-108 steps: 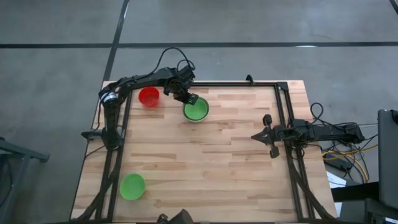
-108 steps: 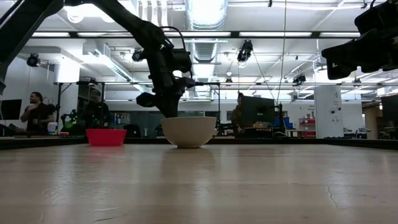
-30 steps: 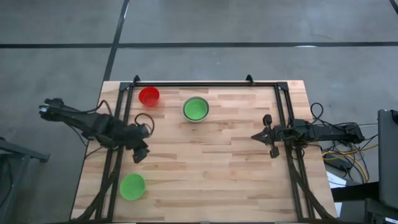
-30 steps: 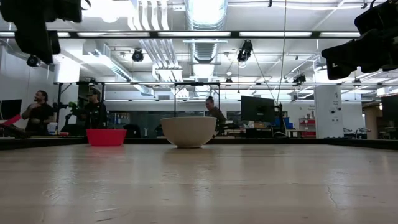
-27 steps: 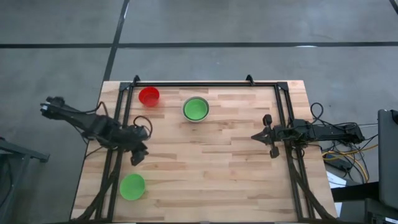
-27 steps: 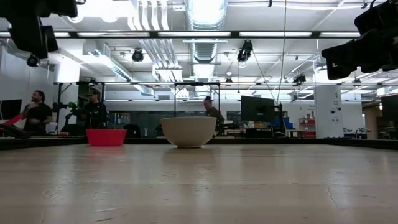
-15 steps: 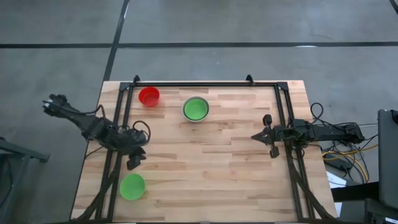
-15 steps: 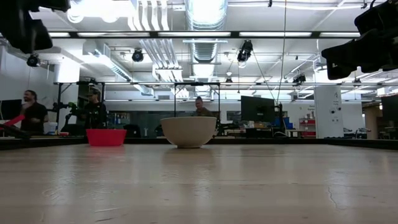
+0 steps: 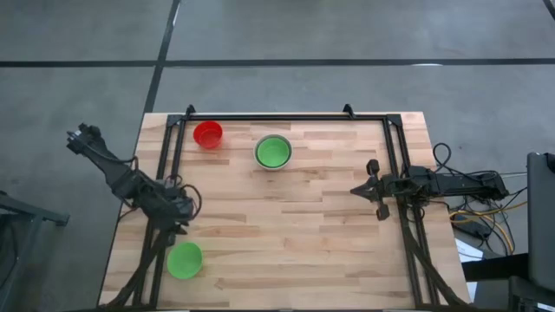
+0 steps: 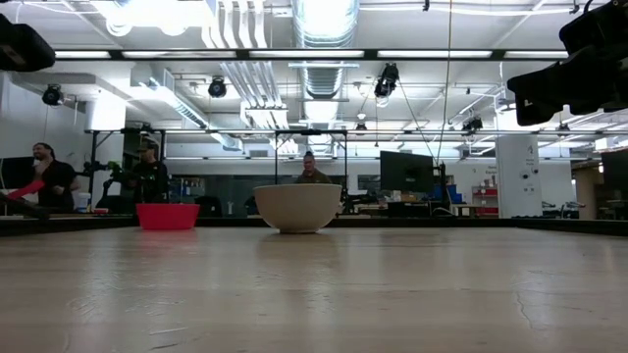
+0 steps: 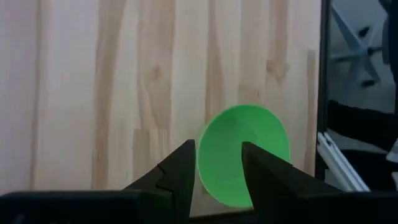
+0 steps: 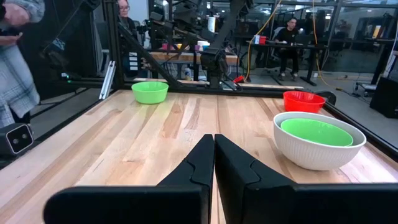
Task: Nest bowls inside each other
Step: Stack the bottom green bowl on the top green bowl
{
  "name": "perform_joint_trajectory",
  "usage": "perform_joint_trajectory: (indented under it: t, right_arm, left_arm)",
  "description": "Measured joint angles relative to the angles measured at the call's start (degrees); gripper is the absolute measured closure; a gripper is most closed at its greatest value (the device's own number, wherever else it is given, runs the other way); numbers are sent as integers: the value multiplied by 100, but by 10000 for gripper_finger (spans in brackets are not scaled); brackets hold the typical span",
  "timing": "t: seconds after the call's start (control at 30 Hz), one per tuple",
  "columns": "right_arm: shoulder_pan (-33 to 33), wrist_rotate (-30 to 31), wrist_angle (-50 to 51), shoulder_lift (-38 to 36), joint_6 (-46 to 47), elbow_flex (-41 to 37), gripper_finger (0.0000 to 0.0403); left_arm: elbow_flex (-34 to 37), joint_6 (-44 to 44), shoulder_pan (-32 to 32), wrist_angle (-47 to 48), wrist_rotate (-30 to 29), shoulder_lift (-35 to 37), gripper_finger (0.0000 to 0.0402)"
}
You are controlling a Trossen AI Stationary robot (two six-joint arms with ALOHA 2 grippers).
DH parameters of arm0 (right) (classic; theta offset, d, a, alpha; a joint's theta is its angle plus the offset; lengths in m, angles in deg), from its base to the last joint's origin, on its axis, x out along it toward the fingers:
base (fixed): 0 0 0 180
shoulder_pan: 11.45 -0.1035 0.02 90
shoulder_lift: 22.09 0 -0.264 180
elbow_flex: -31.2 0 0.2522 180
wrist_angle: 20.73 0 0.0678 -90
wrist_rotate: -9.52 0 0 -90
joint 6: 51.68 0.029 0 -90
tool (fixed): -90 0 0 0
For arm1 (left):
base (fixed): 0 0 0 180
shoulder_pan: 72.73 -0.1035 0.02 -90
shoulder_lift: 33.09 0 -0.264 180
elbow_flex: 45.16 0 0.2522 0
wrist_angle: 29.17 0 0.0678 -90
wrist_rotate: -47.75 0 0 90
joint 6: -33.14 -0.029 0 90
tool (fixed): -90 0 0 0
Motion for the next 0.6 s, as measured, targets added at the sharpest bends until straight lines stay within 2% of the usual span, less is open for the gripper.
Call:
perform_joint_trajectory:
  t: [0.23,0.37,0.6]
  right_arm:
    - [0,-1,0,0,0,0,394]
    - [-1,-1,0,0,0,0,394]
    - [-1,0,0,2,-1,1,394]
  left_arm:
    - [0,186,612,-4,-14,-4,266]
    - [34,388,993,-90,-265,-4,266]
    - [417,737,1419,-591,-431,-11,266]
